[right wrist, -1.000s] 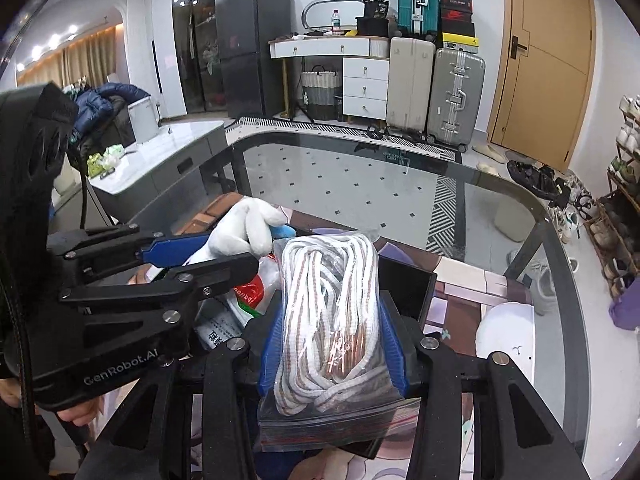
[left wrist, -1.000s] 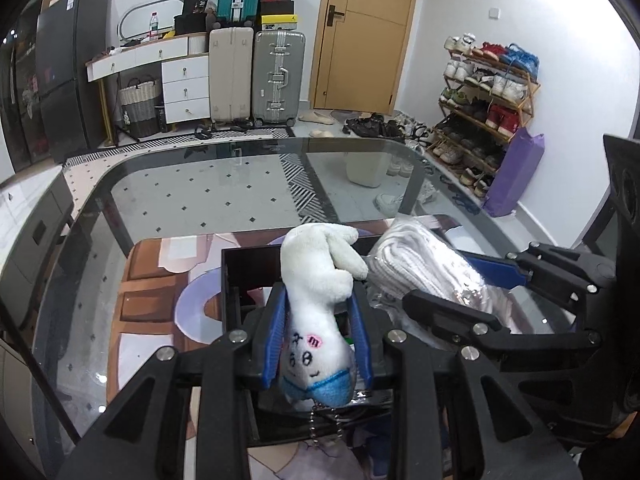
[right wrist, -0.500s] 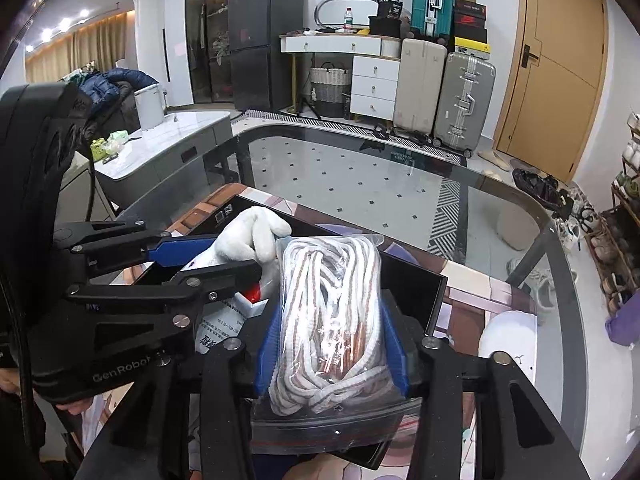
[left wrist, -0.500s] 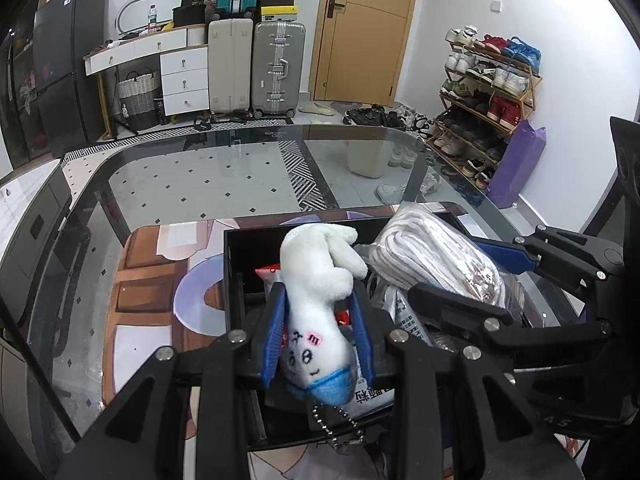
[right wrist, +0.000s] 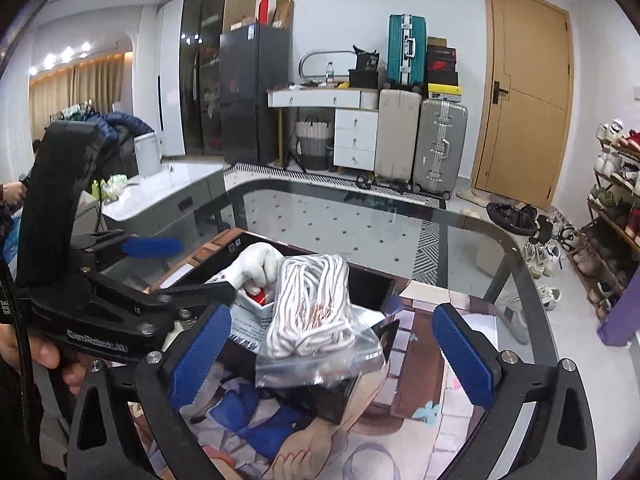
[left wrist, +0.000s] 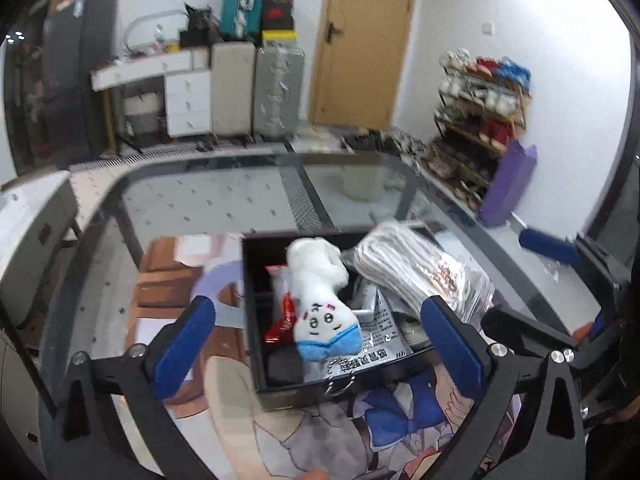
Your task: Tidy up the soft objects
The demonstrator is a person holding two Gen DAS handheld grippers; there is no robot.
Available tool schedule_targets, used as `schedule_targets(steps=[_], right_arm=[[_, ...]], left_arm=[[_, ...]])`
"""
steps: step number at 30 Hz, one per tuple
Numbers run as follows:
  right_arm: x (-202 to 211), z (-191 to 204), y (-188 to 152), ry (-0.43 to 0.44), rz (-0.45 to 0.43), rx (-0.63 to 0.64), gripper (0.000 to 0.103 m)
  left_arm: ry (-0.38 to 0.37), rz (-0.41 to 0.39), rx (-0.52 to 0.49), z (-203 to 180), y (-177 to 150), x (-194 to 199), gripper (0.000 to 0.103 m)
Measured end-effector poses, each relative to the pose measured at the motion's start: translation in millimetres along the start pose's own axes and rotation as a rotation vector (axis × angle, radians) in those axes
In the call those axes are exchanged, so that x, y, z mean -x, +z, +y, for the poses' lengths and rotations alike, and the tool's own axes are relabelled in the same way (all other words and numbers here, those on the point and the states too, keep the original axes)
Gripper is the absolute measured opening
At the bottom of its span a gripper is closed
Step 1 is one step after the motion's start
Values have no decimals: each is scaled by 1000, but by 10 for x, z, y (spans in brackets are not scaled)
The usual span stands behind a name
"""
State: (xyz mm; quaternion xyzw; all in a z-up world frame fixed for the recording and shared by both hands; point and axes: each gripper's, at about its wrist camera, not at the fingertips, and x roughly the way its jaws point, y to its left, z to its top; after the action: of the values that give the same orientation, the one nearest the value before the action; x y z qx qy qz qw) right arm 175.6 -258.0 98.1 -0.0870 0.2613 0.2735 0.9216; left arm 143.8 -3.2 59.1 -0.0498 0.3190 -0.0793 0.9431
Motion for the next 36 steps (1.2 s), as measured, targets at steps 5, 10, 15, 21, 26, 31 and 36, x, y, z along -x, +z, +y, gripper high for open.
schedule_targets(steps=[5,10,15,21,26,31,36], right_arm=[[152,-33,-140,-9,-52,-39,102],[221,2,-236,-9,-69,-52,102],[222,57,-312,-3,-74,-59,102],[189,142,-393,7,-76,-39,102],[166,168,-395,16,-88,-42,102],[166,176,-406,18,-103,-42,102],[171,192,-426,13,-111,-27,102]], left_arm=[[25,-53,17,72,-86,205,103],[35,-112,50,169,-198,341,103],[53,-113,42,187,-309,304,103],[80,-109,47,180,-410,217,103],[100,-123,27,166,-457,172,103],[98,-131,36,168,-496,169,103],[113,-141,33,166,-508,187,103]])
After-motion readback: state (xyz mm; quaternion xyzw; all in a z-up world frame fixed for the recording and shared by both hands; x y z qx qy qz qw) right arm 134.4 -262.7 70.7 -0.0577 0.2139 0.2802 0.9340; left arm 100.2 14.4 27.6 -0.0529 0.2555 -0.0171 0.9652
